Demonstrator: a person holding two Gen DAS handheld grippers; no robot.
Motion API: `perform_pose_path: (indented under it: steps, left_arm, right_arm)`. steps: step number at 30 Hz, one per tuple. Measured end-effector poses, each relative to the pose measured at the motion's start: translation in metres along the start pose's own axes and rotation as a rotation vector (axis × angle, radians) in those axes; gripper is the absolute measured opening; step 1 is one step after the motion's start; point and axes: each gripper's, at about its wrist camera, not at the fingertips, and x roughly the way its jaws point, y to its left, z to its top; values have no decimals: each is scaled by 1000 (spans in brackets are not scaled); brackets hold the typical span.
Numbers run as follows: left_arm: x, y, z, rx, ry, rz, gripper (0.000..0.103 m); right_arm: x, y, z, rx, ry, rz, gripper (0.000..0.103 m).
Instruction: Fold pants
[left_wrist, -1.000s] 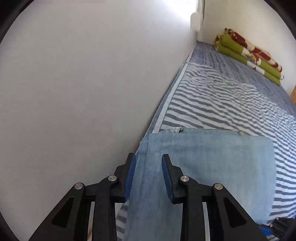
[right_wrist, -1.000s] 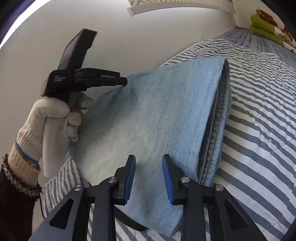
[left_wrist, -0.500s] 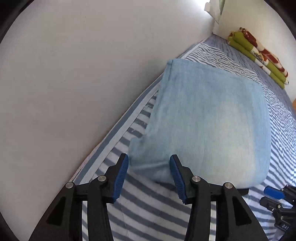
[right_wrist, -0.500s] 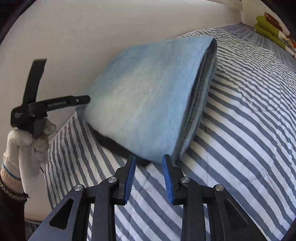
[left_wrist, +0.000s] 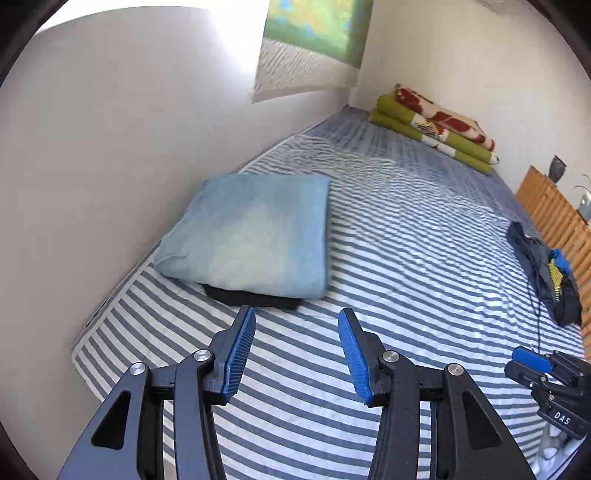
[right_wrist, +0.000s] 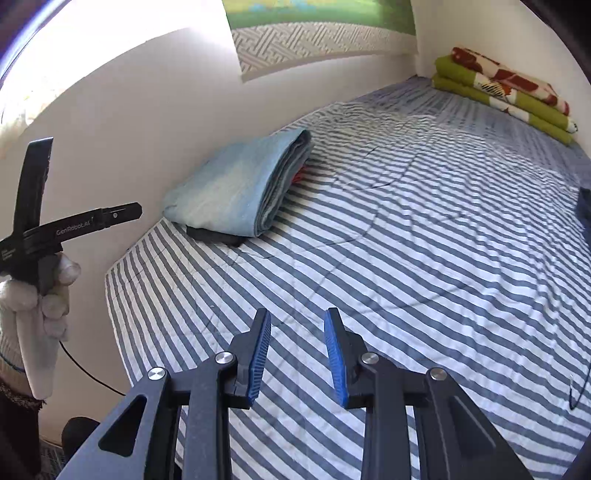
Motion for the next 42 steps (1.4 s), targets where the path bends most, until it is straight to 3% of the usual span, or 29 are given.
perform_pose_path:
  steps: [4,5,6,10,17,23,27,32,42]
  left_arm:
    - [-60,-65,-24,31,-62,-52,55]
    - [-103,-69,-40,36,-68,-69,55]
    - [-118,-83,-47,51,-74,-76,55]
    - [-181,-129,-79,89,-121,-92,62]
    - [-245,-186,-134,128,-154,-102,76]
    - [-264,-196,-168,110,-163,-110,81]
    - [-271,-191,-180,103,-168,-102,83]
    - [-274,-177,-192,83,-164,-60,85]
    - [-239,-160,-200,80,-89,-26,85]
  right_arm:
    - [-66,-19,-26,29,-111,-45,33]
    - [-82,-23,-33,28,-139,-59,34]
    - [-96,-26,-40,27,-163,-70,39]
    - [-143,-40,-71,41,-194,-94,47]
    - [-204,-62,-129,124,-245,-156,53]
    - [-236,-63,-165,155,-287,-203,54]
    - [-247,-49,-173,118,-314,-244,60]
    - [-249,-28,-179,65,-329,-236,63]
    - [-234,-28,-177,64,-326,-243,65]
